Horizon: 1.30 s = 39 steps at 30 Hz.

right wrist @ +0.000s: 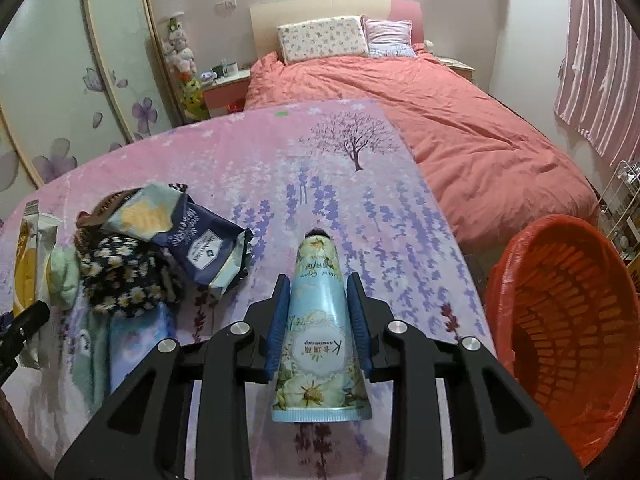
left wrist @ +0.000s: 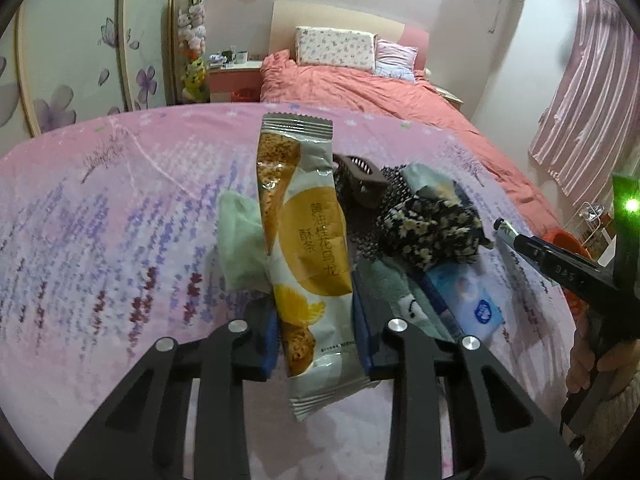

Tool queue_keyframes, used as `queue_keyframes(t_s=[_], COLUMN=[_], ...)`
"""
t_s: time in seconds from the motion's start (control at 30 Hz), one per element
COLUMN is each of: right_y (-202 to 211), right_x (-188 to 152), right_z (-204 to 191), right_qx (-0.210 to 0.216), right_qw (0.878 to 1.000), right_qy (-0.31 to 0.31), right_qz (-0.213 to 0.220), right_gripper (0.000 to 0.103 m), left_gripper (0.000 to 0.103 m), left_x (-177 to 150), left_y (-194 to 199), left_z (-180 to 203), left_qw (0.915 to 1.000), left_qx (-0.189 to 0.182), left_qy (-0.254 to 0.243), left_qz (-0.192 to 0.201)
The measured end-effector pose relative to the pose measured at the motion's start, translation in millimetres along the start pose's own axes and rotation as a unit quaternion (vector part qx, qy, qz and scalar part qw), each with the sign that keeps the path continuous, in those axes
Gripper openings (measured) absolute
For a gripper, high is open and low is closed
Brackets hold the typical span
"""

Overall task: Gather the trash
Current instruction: 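Lift wrapper and tube over the orange basket and open both grippers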

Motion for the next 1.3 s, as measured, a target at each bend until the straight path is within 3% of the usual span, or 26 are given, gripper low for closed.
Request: queue_keyframes(t_s=[0.43, 0.67, 1.0, 1.3], right_y=[56, 82, 108, 109], right_x=[16, 20, 16, 8], right_z=[20, 42, 95, 154], right_qx=[0.041, 0.046, -0.002, -0.045], right_qw=[0.998, 0.994, 0.989, 0.981], right_qy=[-0.026, -0.05, -0.085, -0.131], right_qz=[0.049, 0.08, 0.125, 0.139], right_gripper=[0.03, 0.03, 0.03, 0.03], left_gripper=[0.03, 0.03, 0.03, 0.03], left_x=[19, 27, 30, 17], left_y=[43, 52, 41, 15], left_z=[38, 88, 173, 257], left_qw=[0.9991, 0.9964, 0.9882, 0.9757], left_qx=[-0.022, -0.054, -0.116, -0.171], left_qy=[-0.026, -0.054, -0.094, -0.137], left_qz=[0.027, 0.038, 0.036, 0.013])
Point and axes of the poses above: each gripper's, at about its wrist camera, not at the fingertips, and y roughly against the way its jaws point, z to its right, x to its top, the point moved 10 cm from there along -y, roughly the way its jaws point, and after that the axes turned 13 degrees about -x, right-handed, at the moved point
